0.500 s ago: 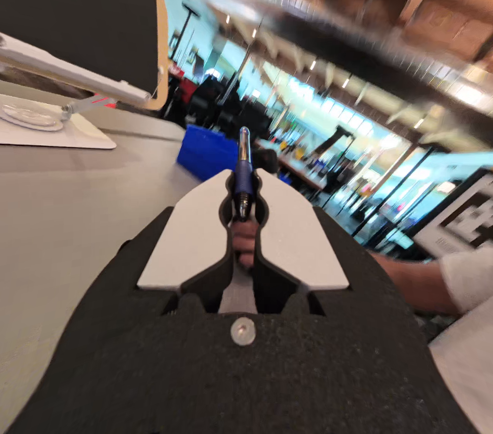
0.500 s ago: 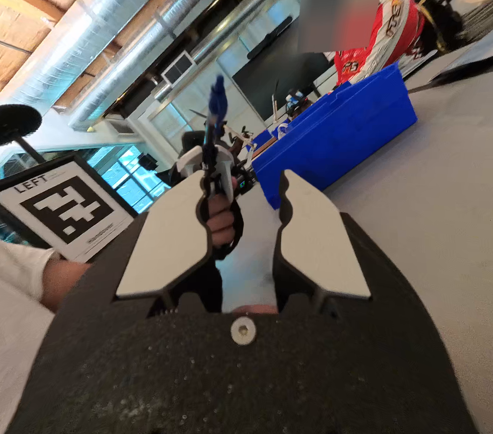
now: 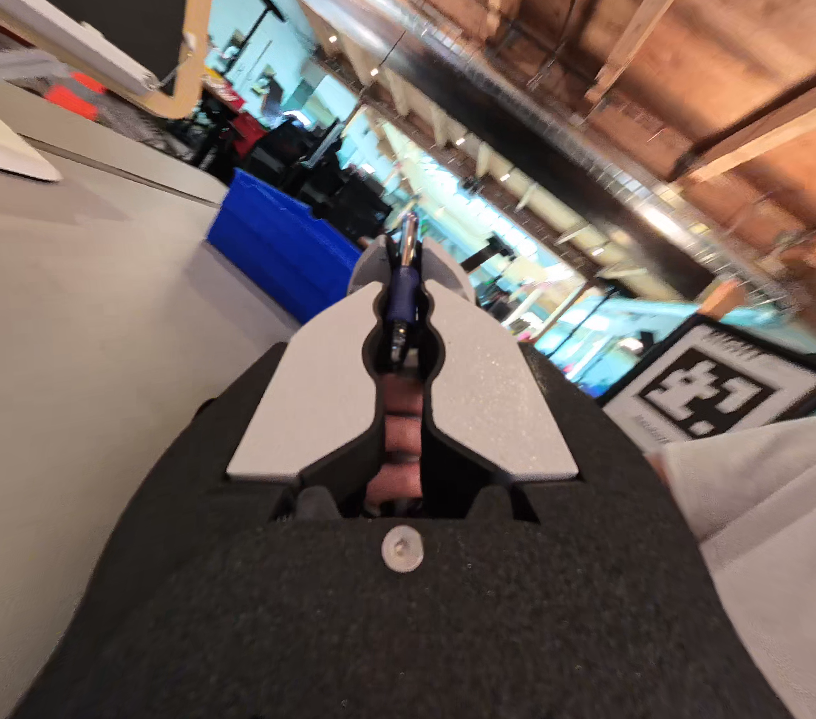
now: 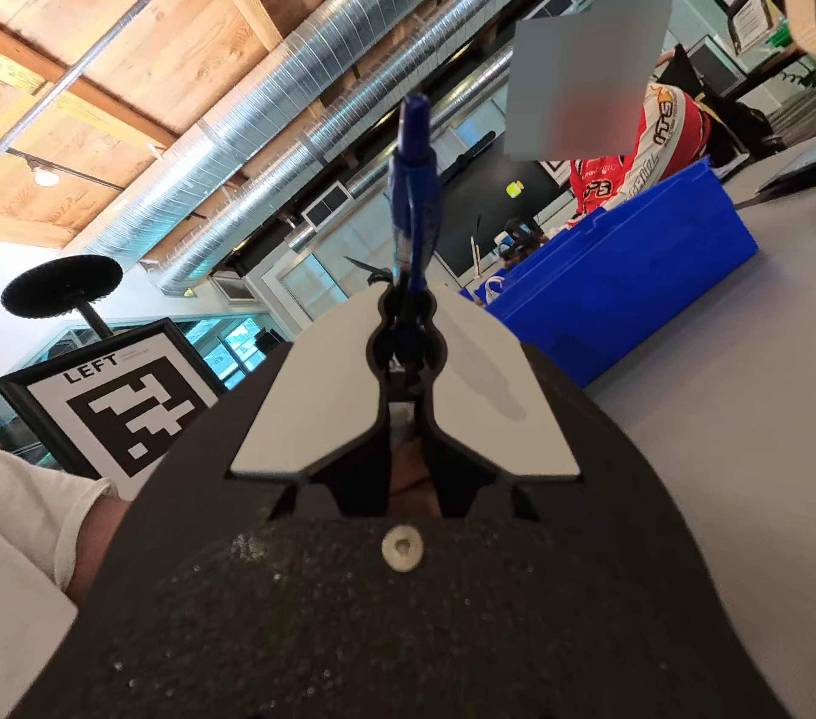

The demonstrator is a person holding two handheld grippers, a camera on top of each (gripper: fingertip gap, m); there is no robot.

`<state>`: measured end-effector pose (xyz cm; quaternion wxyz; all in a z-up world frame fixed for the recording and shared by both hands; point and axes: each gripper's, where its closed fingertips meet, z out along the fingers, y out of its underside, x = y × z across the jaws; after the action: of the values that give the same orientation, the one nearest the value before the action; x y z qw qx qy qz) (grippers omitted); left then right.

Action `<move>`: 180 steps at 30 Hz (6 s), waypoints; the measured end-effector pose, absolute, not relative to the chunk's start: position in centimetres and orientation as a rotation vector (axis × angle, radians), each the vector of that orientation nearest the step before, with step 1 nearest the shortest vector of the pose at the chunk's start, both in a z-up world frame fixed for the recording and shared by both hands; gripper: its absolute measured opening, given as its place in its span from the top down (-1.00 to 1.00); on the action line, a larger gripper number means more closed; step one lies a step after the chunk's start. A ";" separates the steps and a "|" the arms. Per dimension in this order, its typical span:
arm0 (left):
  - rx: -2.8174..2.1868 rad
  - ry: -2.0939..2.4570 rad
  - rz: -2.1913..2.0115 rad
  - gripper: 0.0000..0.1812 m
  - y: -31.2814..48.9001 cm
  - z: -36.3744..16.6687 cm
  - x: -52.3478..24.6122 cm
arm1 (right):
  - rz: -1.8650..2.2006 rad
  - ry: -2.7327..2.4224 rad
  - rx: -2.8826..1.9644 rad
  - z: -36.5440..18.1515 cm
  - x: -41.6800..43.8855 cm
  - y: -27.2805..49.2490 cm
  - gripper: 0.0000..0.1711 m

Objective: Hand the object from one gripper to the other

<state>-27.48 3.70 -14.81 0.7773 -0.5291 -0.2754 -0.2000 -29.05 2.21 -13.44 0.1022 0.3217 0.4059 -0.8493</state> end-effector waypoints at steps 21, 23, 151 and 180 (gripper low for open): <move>-1.672 -0.528 0.356 0.68 1.7 -18.4 -30.5 | -1.533 3.742 1.117 -20.6 -35.3 10.1 0.88; -1.683 -0.485 0.353 0.62 2.2 -18.3 -29.9 | -1.322 3.964 0.901 -21.1 -35.0 9.1 0.88; -1.683 -0.805 0.475 0.39 -13.4 -18.7 -32.4 | -2.025 2.795 0.830 -22.4 -23.2 6.2 0.66; -2.830 -0.838 0.351 0.72 -26.8 -27.1 -39.9 | -2.026 2.336 0.932 -22.1 -23.4 7.0 0.66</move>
<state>-39.87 -26.79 -27.05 0.0846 -0.9487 -0.2811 0.1177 -23.35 6.98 -22.07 -0.0440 0.2884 0.7226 -0.6267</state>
